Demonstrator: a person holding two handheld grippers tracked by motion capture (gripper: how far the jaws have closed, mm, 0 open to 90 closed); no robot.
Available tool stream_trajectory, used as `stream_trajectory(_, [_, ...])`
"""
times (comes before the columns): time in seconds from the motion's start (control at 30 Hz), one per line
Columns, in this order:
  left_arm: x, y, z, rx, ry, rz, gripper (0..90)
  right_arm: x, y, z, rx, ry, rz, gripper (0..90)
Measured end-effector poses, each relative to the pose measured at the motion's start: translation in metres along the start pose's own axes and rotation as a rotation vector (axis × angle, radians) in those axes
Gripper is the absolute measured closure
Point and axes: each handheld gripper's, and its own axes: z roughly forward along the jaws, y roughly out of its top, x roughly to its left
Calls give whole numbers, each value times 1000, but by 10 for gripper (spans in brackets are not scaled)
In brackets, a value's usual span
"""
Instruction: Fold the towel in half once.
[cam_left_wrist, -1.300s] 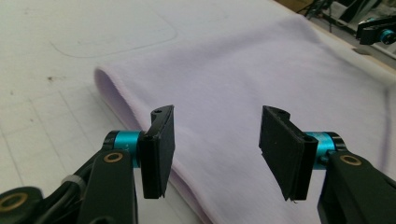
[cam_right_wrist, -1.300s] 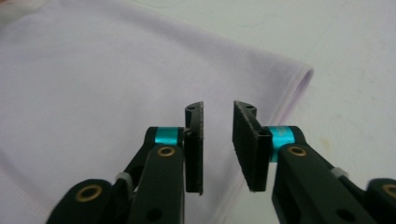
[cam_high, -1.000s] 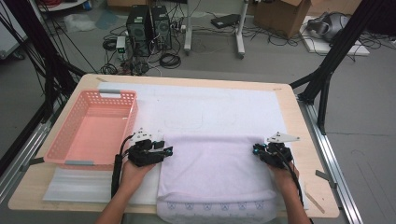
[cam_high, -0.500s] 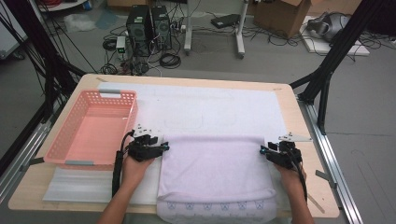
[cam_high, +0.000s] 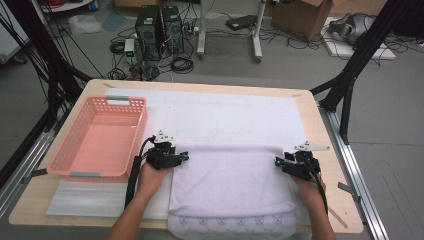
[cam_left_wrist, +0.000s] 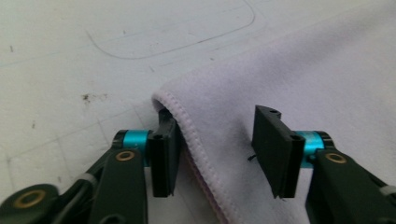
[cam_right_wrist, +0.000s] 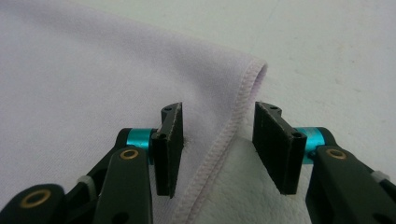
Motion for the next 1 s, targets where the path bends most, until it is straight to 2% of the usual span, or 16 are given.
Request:
stream_trajectory(0.07, [-1,-1,0,-1,22,25,637,1,1,1,3,4,-2,531])
stream_trajectory(0.13, [0,-1,0,-6,25,20,685,1,2,2,6,7,-8,572])
stream_trajectory(0.17, [2,-1,0,-7,10,10,721,2,3,3,6,13,-8,605])
stream_trajectory(0.2, [3,-1,1,-6,-21,-1,840,2,3,3,7,22,-13,658])
stream_trajectory(0.3, [3,-1,1,-8,-23,-12,847,3,4,4,11,63,14,811])
stream_trajectory(0.37, [4,-1,1,-11,-32,-35,854,2,3,4,10,77,46,841])
stream_trajectory(0.4, [4,0,0,-18,-31,-44,856,1,3,3,9,88,54,848])
stream_trajectory(0.5, [6,8,-4,-80,-32,-78,860,1,5,1,-2,72,26,857])
stream_trajectory(0.6, [9,26,-5,-94,-15,-67,860,-4,11,-4,-58,61,35,859])
stream_trajectory(0.67, [14,39,-4,-110,-11,-72,860,-8,18,-5,-77,45,28,859])
stream_trajectory(0.83, [28,65,10,-132,-2,-92,859,-19,38,0,-113,22,40,859])
stream_trajectory(1.0, [44,81,25,-133,0,-105,859,-30,60,17,-115,-4,26,858])
